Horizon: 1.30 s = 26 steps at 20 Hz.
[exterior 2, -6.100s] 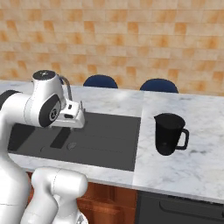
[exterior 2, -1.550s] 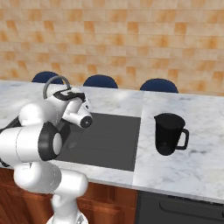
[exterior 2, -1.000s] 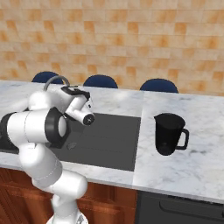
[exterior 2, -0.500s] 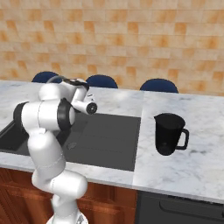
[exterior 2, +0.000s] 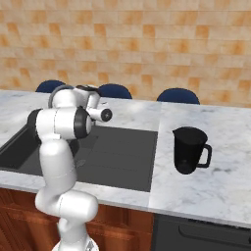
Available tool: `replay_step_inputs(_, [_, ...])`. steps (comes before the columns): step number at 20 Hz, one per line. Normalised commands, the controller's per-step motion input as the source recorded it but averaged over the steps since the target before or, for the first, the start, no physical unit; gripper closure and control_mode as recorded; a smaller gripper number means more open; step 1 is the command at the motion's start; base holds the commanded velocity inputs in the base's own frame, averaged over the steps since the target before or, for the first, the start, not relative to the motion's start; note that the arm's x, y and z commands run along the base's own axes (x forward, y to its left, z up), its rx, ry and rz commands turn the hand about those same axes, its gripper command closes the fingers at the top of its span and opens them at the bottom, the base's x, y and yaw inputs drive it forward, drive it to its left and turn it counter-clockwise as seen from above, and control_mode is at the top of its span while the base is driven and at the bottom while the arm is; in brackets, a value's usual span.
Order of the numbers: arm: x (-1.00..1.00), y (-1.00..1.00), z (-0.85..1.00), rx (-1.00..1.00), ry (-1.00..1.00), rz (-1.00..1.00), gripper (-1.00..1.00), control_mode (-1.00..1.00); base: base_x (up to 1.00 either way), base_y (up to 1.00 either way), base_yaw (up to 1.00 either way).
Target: Turn on the sink faucet and place the jug under the water for a few seconds to fill it up.
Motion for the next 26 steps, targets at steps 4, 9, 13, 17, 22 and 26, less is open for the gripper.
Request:
replay_step_inputs(4, [0.21,0.00,-0.39,0.00,0.00,0.00,-1.00,-1.00,0.00,0.00,0.00])
replay_step_inputs(9, [0.14,0.00,-0.38,0.00,0.00,0.00,-1.00,-1.00,0.00,0.00,0.00])
replay_step_inputs(13, [0.04,0.03,-0.33,0.00,0.00,0.00,-1.00,-1.00,0.00,0.00,0.00])
replay_step_inputs(17, [0.00,0.10,-0.18,0.00,0.00,0.00,-1.00,-1.00,0.00,0.00,0.00])
replay_step_inputs(22, [0.02,0.11,-0.05,0.00,0.00,0.00,-1.00,-1.00,0.00,0.00,0.00])
replay_step_inputs(26, [0.18,0.00,0.00,0.01,0.00,-0.02,-1.00,-1.00,0.00,0.00,0.00])
